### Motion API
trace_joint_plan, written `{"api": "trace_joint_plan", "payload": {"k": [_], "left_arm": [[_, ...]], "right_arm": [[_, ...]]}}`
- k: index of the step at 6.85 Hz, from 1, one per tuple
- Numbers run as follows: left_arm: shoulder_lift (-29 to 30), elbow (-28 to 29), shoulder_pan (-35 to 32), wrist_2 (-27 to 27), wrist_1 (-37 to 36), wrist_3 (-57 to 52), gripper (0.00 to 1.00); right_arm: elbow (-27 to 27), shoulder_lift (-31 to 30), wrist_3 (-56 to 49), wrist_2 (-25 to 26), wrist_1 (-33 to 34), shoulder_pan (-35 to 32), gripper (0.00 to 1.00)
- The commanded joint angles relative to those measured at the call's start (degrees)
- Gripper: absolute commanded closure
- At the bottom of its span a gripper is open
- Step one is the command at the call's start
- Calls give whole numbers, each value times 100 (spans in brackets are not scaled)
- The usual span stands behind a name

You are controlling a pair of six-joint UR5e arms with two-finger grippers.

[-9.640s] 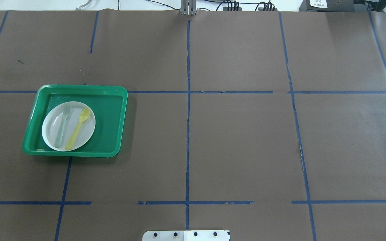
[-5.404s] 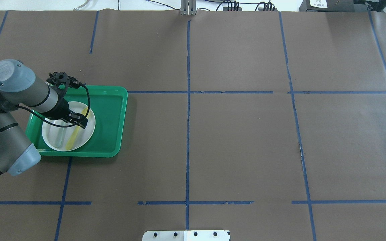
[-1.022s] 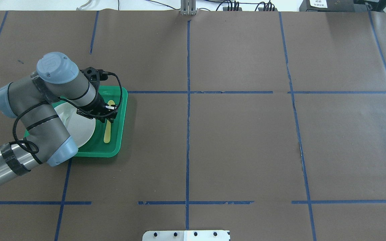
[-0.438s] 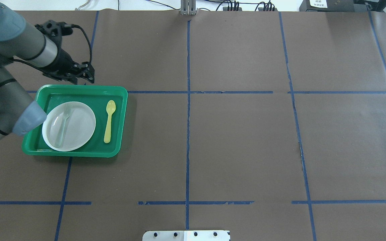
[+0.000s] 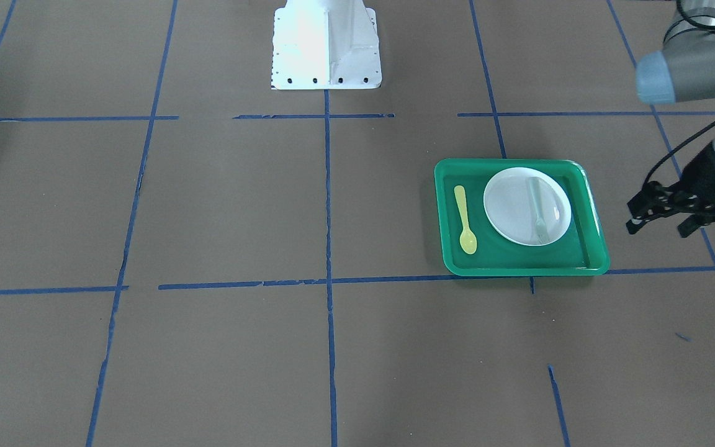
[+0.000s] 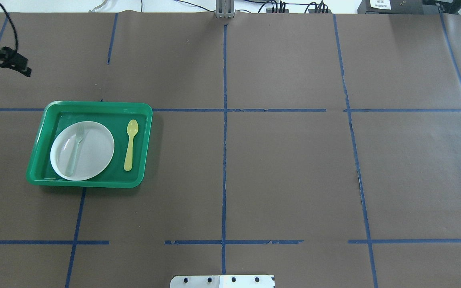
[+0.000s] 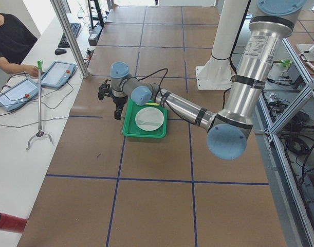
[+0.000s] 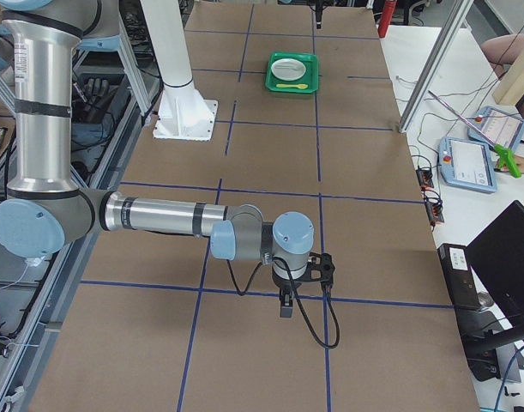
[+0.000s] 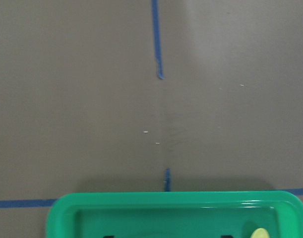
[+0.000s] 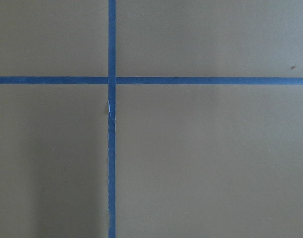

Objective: Place spoon
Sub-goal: 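Open the left gripper and lift it away from the tray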

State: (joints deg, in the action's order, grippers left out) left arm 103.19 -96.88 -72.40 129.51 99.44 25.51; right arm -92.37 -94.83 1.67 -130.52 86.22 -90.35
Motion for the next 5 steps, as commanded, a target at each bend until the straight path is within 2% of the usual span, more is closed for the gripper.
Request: {"api": "trace_joint_plan", "payload": {"k": [1, 2, 3, 4, 5], "left_arm": [[-264, 692, -1464, 145, -808, -2672, 2], [-273, 1315, -1975, 136, -838, -3361, 1], [-221, 1652, -2163, 144, -995, -3708, 0], [-168, 1464, -2112, 171, -1492, -3694, 0], [-254, 1462, -2103, 345, -1567, -3702, 0]], "right_arm": [[0, 0, 0, 0, 0, 0, 0], [0, 0, 0, 0, 0, 0, 0], [0, 0, 0, 0, 0, 0, 0], [0, 0, 0, 0, 0, 0, 0], [0, 0, 0, 0, 0, 0, 0]]}}
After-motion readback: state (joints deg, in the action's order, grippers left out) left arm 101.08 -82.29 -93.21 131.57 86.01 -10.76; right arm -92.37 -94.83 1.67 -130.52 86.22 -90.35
